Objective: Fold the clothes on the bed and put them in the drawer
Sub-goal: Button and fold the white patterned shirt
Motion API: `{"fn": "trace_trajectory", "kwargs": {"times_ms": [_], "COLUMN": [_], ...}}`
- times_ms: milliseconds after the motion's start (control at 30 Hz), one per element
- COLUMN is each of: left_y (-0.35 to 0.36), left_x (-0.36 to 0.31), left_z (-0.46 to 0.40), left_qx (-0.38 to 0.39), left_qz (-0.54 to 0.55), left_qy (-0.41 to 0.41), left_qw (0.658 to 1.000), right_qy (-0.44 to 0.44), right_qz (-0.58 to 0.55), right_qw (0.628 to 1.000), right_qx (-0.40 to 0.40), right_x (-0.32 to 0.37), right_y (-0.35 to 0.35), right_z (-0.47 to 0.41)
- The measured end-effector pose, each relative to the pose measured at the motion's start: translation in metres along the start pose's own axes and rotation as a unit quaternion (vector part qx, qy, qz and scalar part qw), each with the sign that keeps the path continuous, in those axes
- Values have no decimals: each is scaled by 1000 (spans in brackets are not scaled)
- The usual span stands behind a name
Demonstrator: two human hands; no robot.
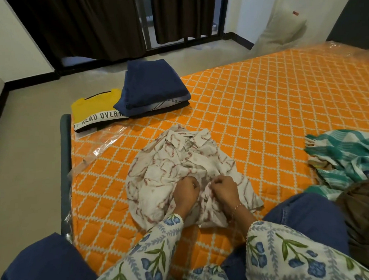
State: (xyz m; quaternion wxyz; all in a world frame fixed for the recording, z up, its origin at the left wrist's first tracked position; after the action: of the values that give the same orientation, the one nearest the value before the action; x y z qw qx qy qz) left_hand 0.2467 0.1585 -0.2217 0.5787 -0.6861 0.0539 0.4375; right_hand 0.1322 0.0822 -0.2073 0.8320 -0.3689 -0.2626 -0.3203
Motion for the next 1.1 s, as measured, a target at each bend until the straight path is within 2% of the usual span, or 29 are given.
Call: {"fn": "trace_trajectory", "kwargs": {"times_ms": [67,100,200,367,467,567,633,767,900,1100], "left_y": [-6,-9,-18,-39,-52,-61,-63,-61,-57,-53], "left_x": [-4,-6,-12,-19,-25,-29,-31,-38,-41,-47], "left_z": [0,2,10,23,27,30,32,37,40,42], "left_qx": [-28,-41,-60,-86,-94,-111,-114,-120,-130,-139], "left_qz": [46,76,179,272,293,306,307,306,301,329], "left_qy": [-31,-42,-55,-57,-39,-39,-36,-36,-20,-26], "left_qw": [998,995,980,957,951,945,944,944,944,934], "right_qy": [100,137,163,108,66,74,73,-33,-131,-104], "right_qz": [-181,-230,-235,-202,-238,-269,-252,-142,-77,-111], "right_qw": [973,951,932,950,952,943,947,986,988,988], "right_qx": [101,154,224,213,180,183,183,77,-3,25], "right_x": [-5,-5,-2,9,17,22,24,31,38,37], "right_y": [-2,-2,-2,-4,-7,-7,-6,-14,-22,-24], "right_z": [3,7,15,23,25,30,33,36,40,45]}}
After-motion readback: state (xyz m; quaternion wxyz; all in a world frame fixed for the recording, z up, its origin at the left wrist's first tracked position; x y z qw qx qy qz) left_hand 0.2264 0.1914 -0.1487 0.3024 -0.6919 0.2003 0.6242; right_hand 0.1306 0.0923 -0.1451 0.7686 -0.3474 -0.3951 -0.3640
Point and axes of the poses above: each hand's wrist, its own z-axis away from the middle knuckle, its own y-axis out of the palm, x = y × z, the point moved 5 cm from there along -z, towards the middle knuckle, and after that the axes turned 15 degrees about y, right-handed, at the moved point
